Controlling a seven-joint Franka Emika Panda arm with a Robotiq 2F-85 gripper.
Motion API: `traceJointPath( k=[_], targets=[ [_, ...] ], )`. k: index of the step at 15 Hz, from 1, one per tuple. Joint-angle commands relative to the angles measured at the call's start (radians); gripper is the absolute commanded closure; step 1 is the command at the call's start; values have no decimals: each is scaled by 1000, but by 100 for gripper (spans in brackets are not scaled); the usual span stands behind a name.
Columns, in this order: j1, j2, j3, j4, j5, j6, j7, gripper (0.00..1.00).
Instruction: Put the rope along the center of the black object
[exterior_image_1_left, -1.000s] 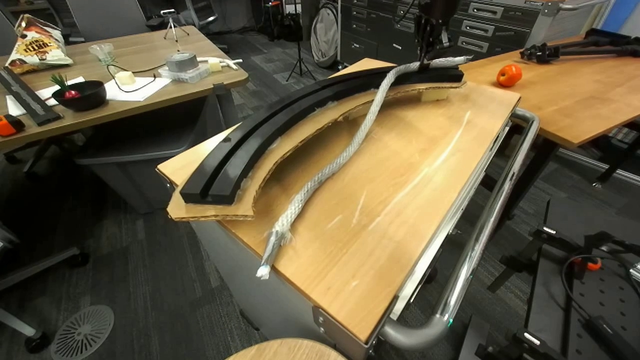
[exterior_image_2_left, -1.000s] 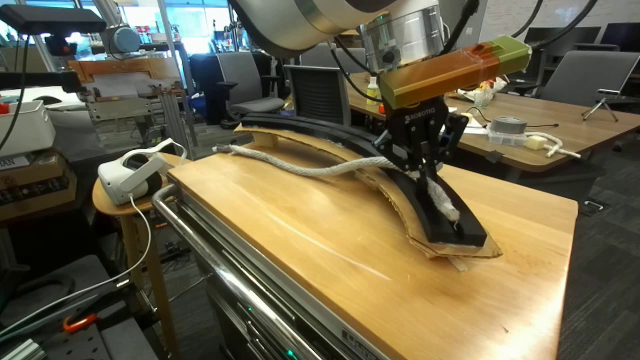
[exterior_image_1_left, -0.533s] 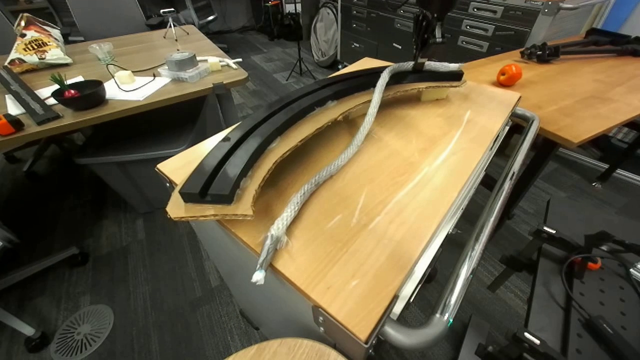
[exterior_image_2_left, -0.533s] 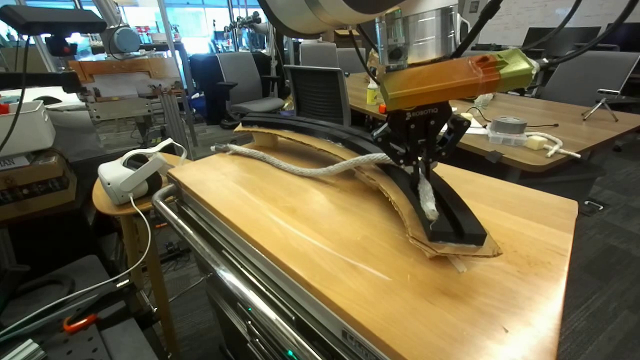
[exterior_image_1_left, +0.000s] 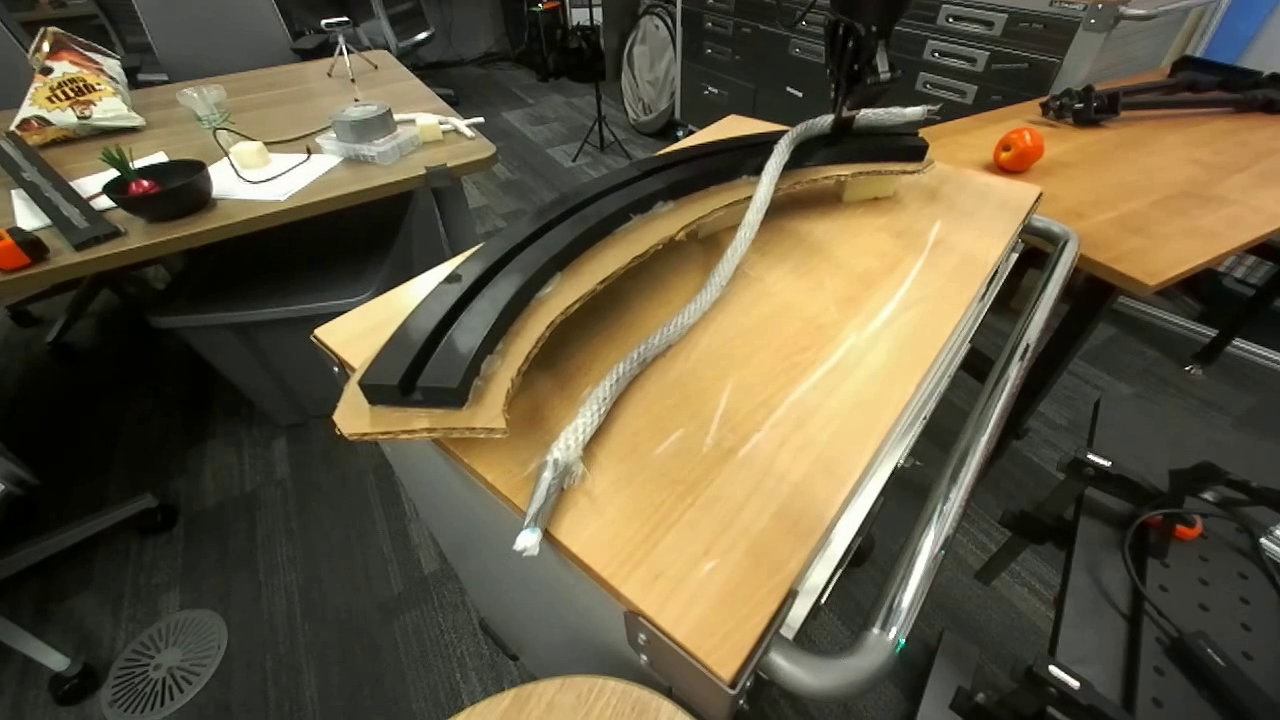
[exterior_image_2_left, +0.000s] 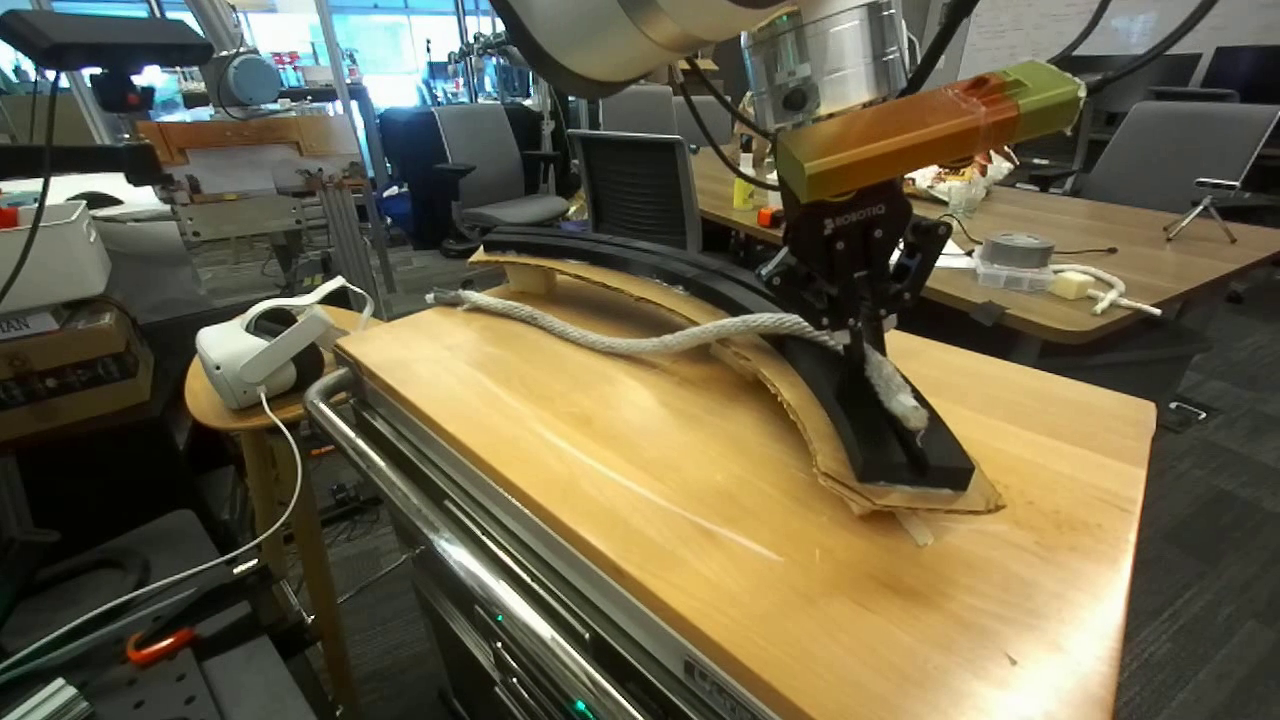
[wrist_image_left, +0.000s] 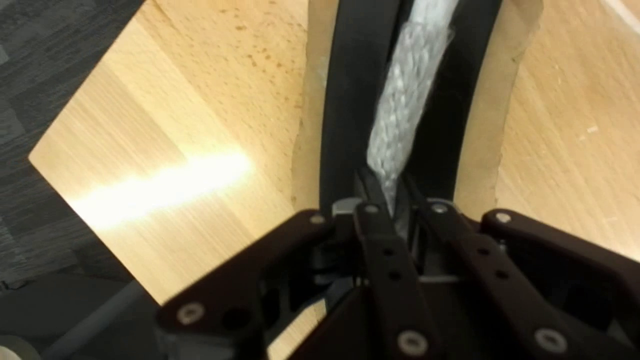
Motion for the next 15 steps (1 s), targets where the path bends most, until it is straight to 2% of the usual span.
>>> traceJointPath(
  k=[1, 7, 8, 9, 15],
  targets=[
    [8, 9, 5, 28, -71, -19, -20, 94],
    [0, 10, 13, 24, -23, -48, -52, 95],
    [0, 11, 11, 25, -26, -52, -47, 64],
    [1, 10, 11, 25, -29, -54, -44, 64],
    [2, -18, 16, 25, -24, -67, -77, 18]
  ],
)
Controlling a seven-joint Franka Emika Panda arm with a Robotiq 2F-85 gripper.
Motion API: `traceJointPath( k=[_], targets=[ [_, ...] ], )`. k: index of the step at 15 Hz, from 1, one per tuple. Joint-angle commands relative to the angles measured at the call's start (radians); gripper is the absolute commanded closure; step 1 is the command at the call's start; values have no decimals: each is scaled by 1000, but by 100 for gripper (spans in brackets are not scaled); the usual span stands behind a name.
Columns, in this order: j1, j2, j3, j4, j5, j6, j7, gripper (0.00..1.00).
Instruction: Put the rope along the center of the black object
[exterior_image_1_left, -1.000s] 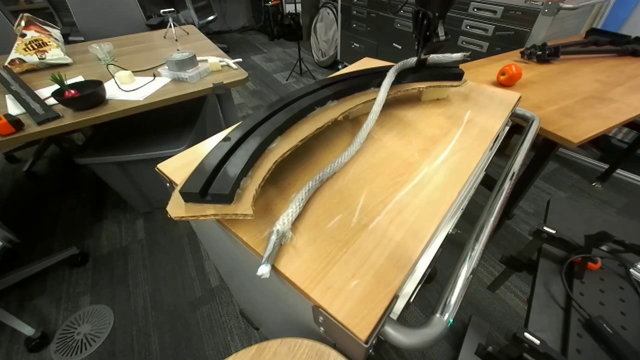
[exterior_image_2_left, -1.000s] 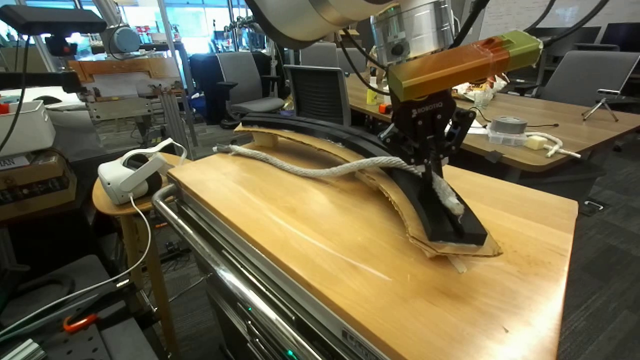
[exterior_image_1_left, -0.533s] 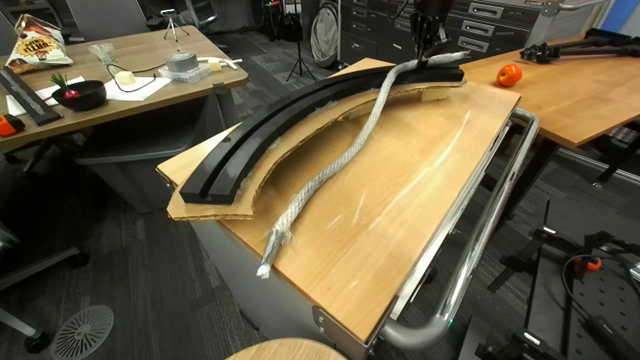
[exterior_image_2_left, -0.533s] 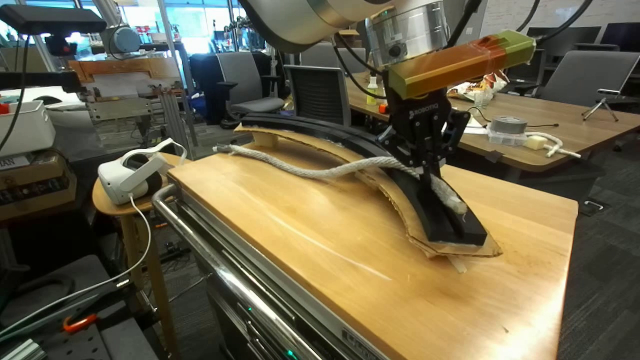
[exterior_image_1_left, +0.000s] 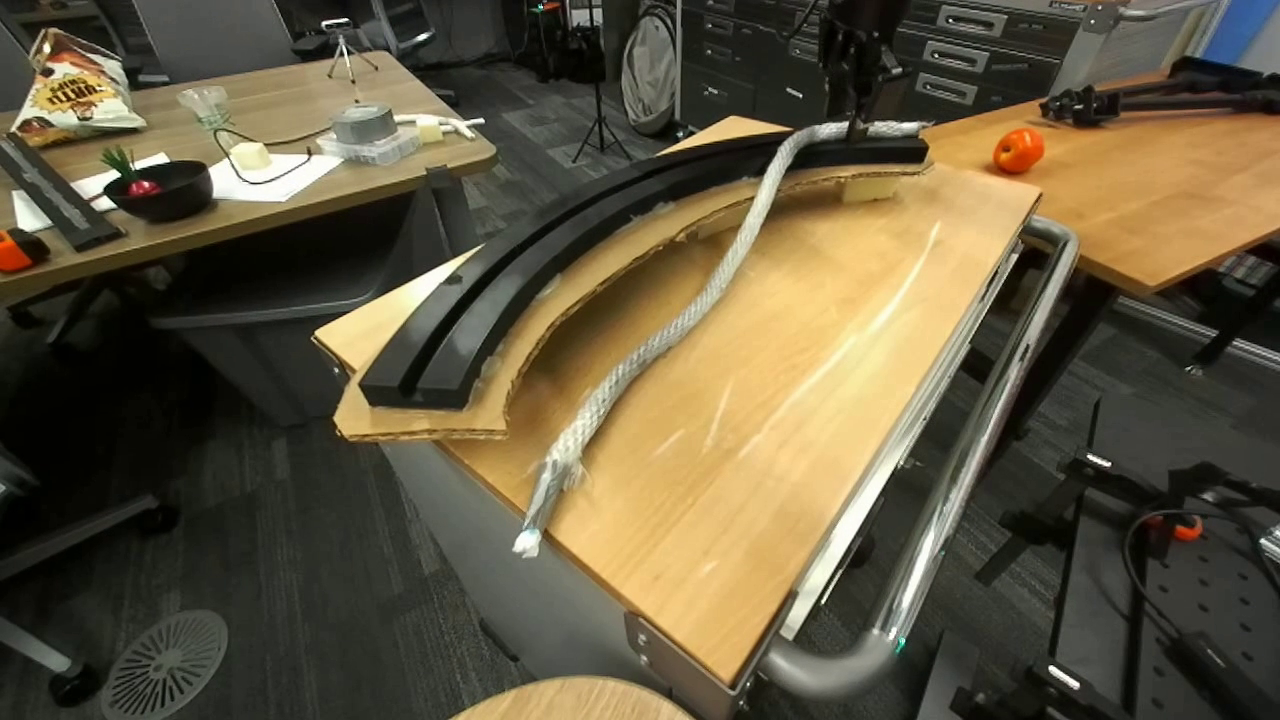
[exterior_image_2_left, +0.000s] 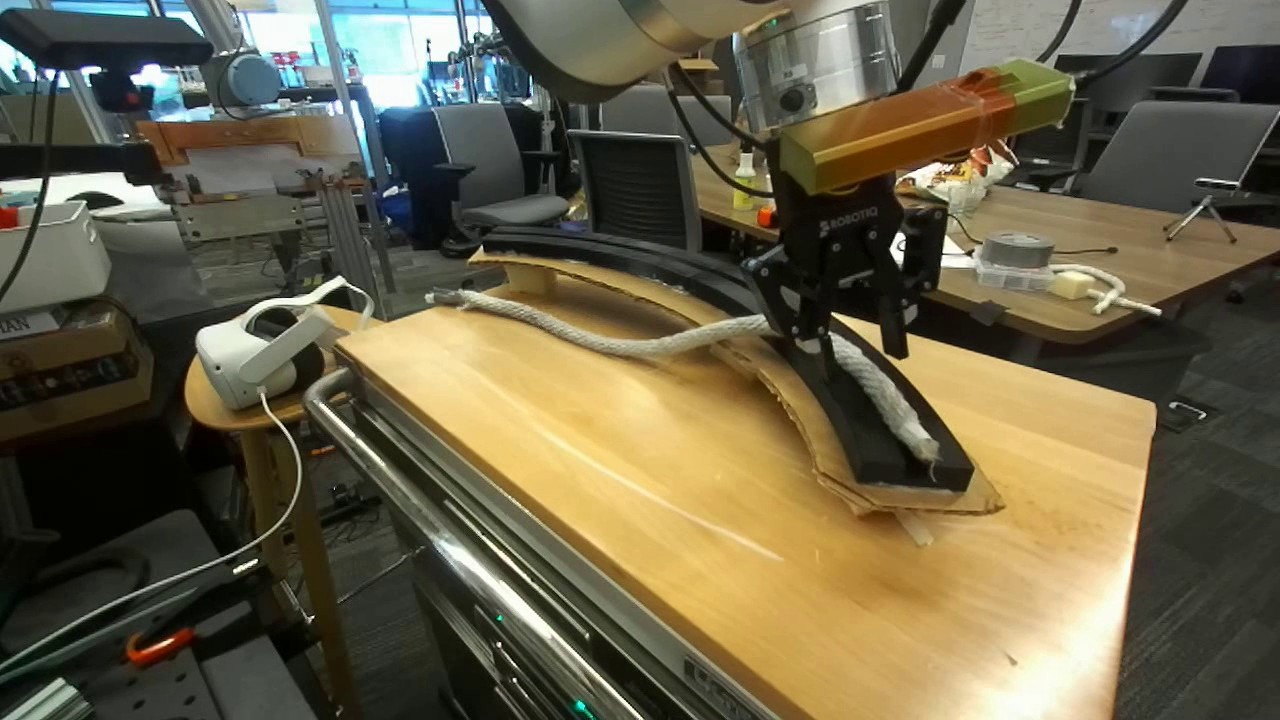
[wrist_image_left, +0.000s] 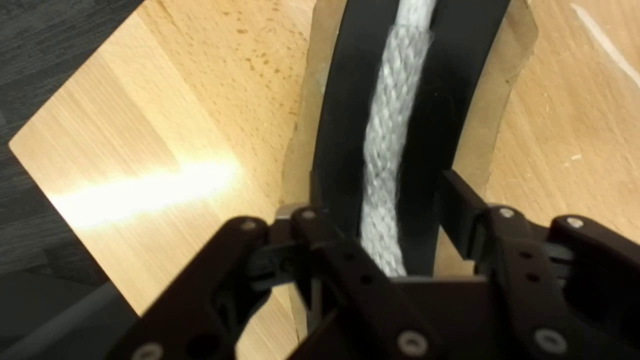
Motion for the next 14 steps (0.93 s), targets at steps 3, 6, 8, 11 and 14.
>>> traceJointPath(
  k=[3, 6, 8, 11, 14],
  targets=[
    [18, -59, 17, 19, 6, -64, 21, 1],
    [52, -130, 54, 8, 8, -153, -4, 0],
    [86, -170, 90, 1, 36, -268, -36, 0],
    [139, -183, 137, 9, 131, -461, -100, 0],
    [172, -170, 159, 11, 250, -583, -170, 0]
  ],
)
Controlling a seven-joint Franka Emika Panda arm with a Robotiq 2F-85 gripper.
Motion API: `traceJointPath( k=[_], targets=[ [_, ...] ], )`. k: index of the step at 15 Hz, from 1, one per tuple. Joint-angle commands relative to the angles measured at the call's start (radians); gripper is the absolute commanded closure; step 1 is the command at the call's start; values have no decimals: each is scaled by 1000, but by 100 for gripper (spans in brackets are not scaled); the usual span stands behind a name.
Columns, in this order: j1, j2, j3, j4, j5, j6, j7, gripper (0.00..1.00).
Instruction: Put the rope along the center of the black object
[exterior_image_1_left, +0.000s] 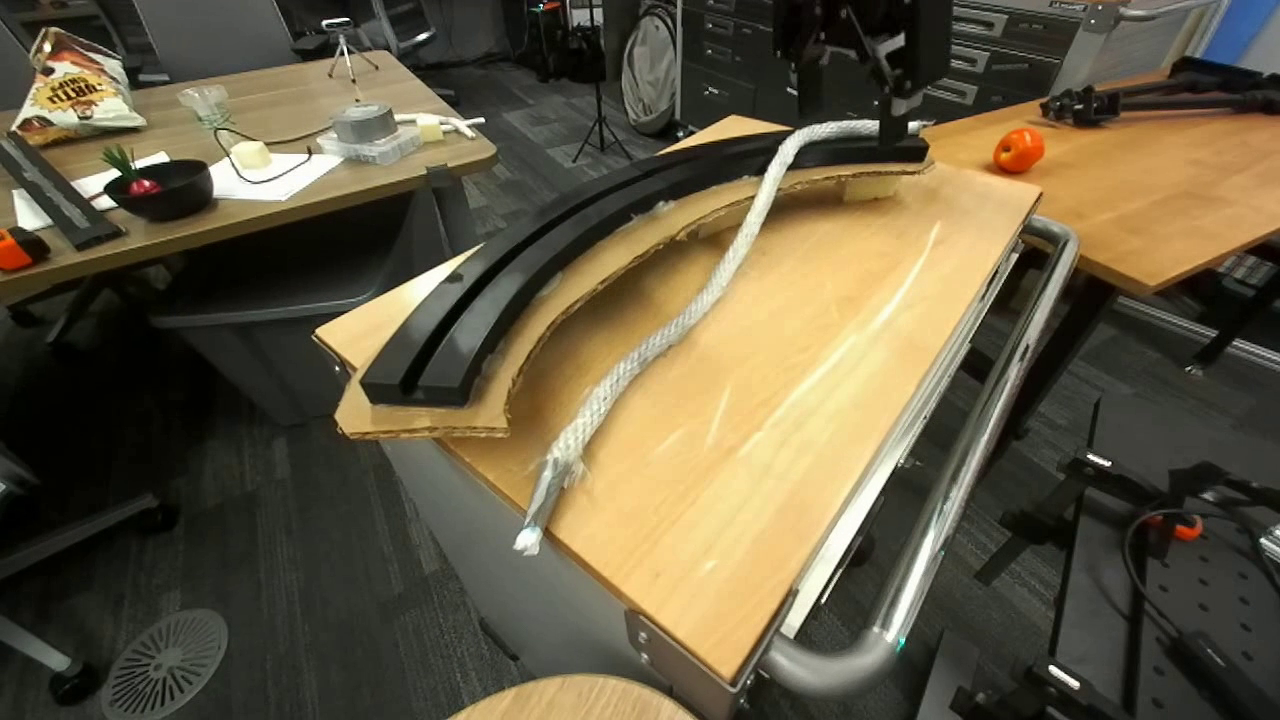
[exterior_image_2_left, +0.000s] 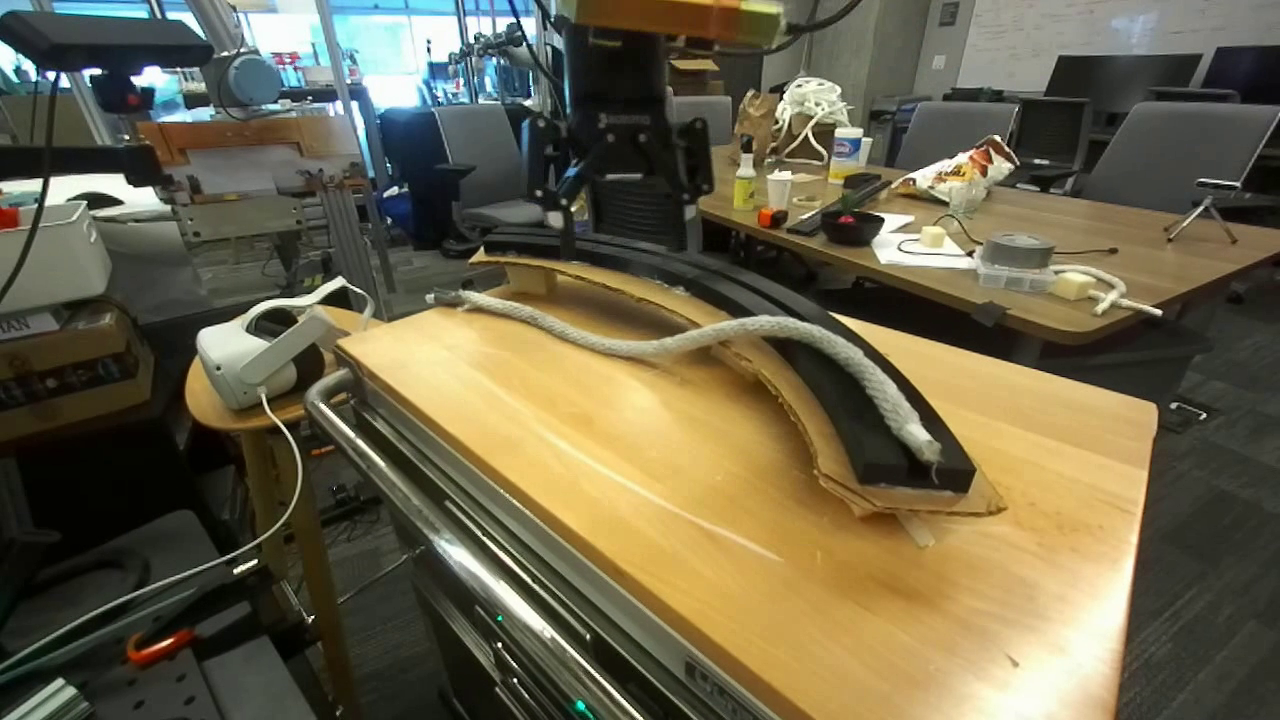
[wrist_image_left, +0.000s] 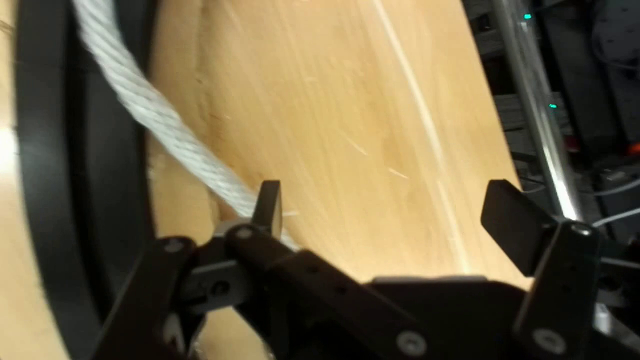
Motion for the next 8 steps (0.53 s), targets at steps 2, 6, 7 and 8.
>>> traceJointPath(
  k=[2, 6, 7, 8],
  targets=[
    [23, 4, 9, -5, 74, -61, -43, 0],
    [24, 10, 8, -8, 81, -64, -45, 0],
    [24, 10, 8, -8, 81, -64, -45, 0],
    [27, 0, 11, -31, 86, -25, -83, 0]
  ],
)
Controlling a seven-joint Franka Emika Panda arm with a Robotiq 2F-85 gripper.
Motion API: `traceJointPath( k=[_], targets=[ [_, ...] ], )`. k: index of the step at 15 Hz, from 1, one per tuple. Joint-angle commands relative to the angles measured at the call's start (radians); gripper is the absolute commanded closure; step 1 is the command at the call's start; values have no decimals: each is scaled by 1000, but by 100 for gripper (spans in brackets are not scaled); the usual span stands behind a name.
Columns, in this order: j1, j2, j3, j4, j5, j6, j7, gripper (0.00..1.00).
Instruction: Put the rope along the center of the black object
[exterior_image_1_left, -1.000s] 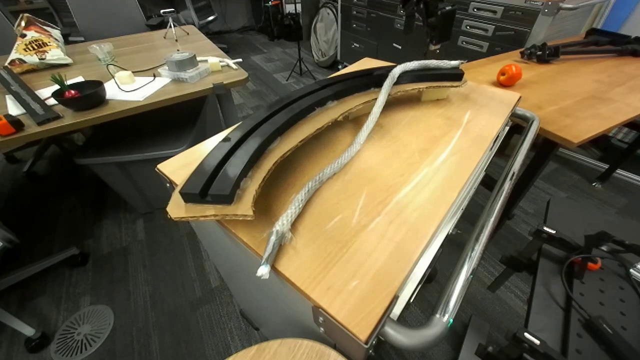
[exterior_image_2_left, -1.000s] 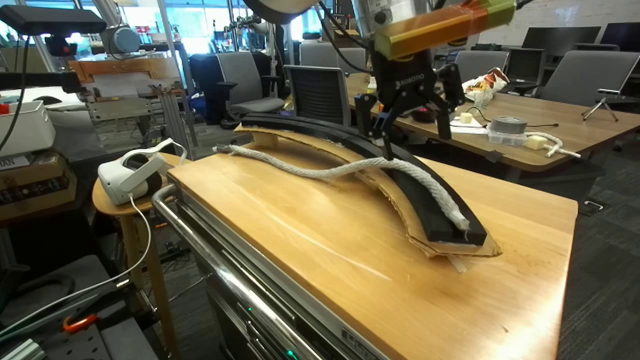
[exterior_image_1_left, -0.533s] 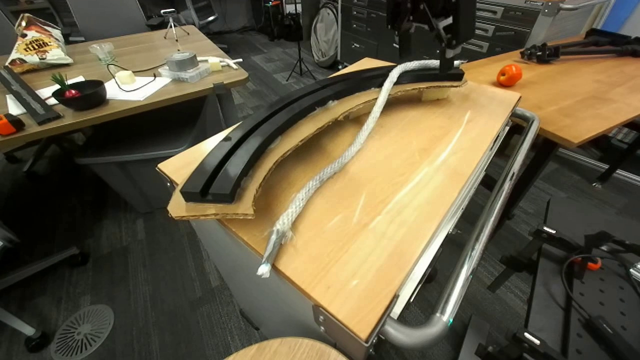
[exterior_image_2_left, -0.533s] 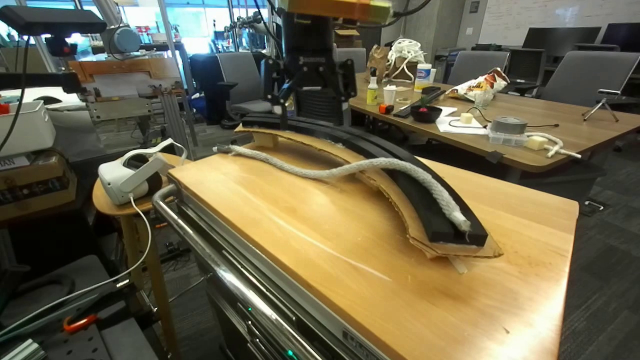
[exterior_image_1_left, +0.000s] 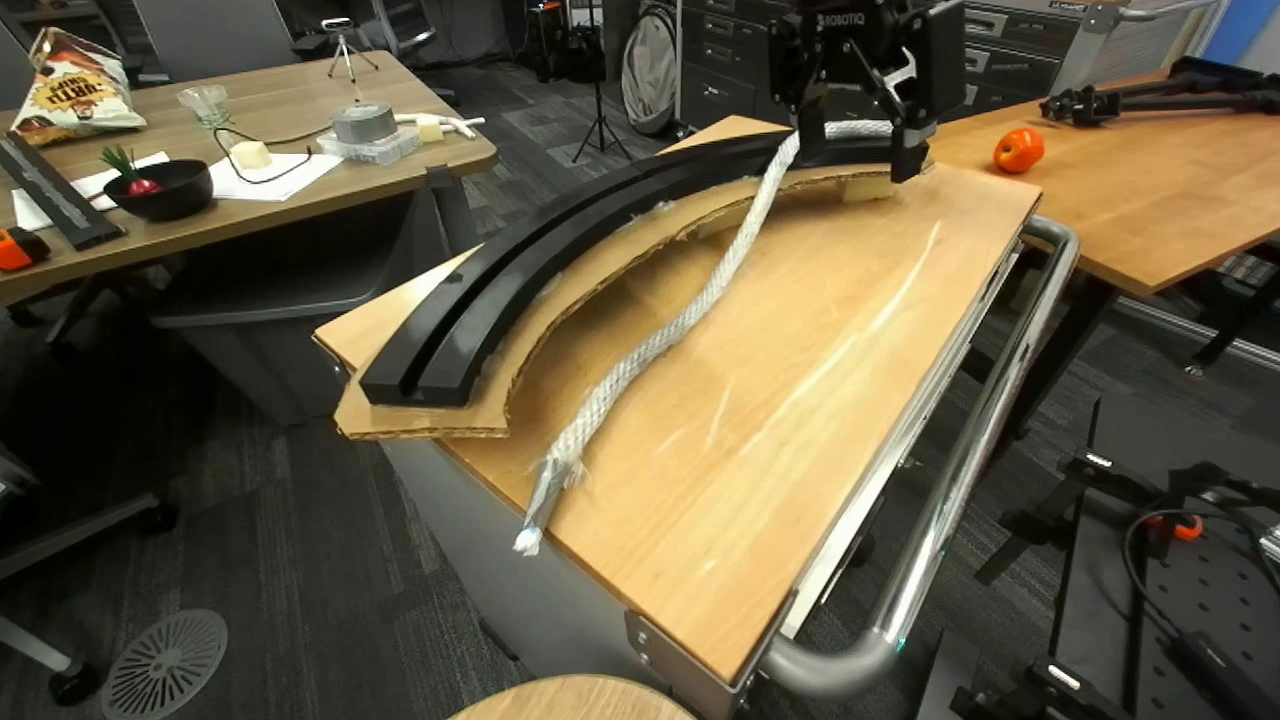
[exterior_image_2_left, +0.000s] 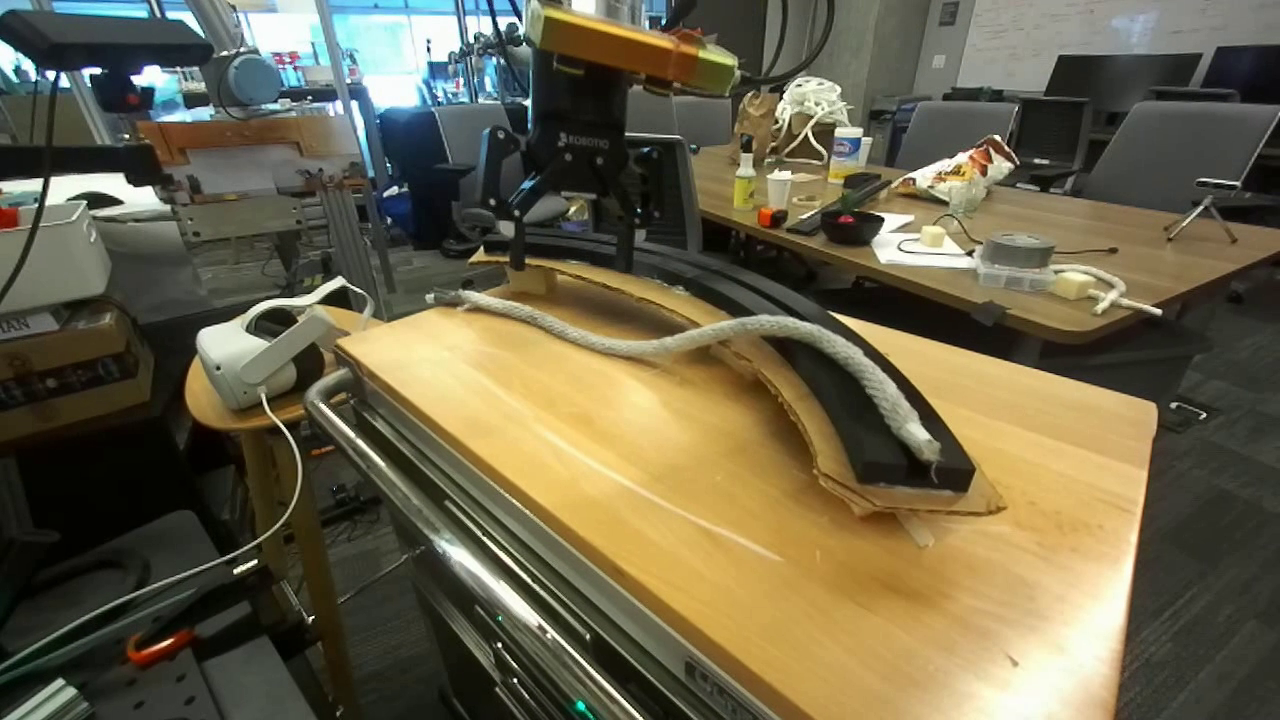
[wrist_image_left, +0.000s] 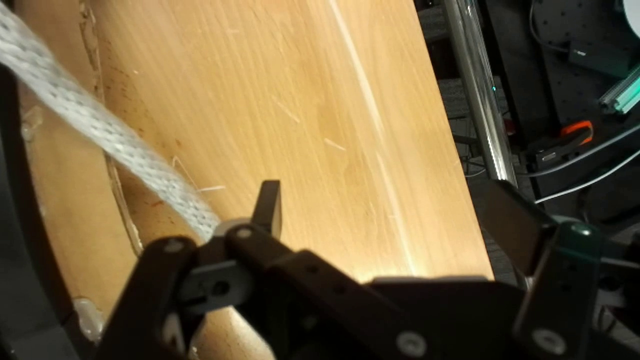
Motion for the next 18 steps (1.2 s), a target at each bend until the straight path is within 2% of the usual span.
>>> traceJointPath(
  k=[1, 5, 8, 10, 11, 13, 18],
  targets=[
    [10, -13, 9, -36, 6, 73, -59, 0],
    [54, 21, 56, -13, 103, 133, -211, 0],
    [106, 83, 117, 68, 207, 21, -271, 0],
    [129, 125, 147, 106, 237, -19, -233, 0],
    [117, 73, 134, 36, 202, 36, -224, 0],
    [133, 105, 155, 62, 211, 19, -220, 0],
    [132, 126, 158, 71, 205, 28, -245, 0]
  ],
)
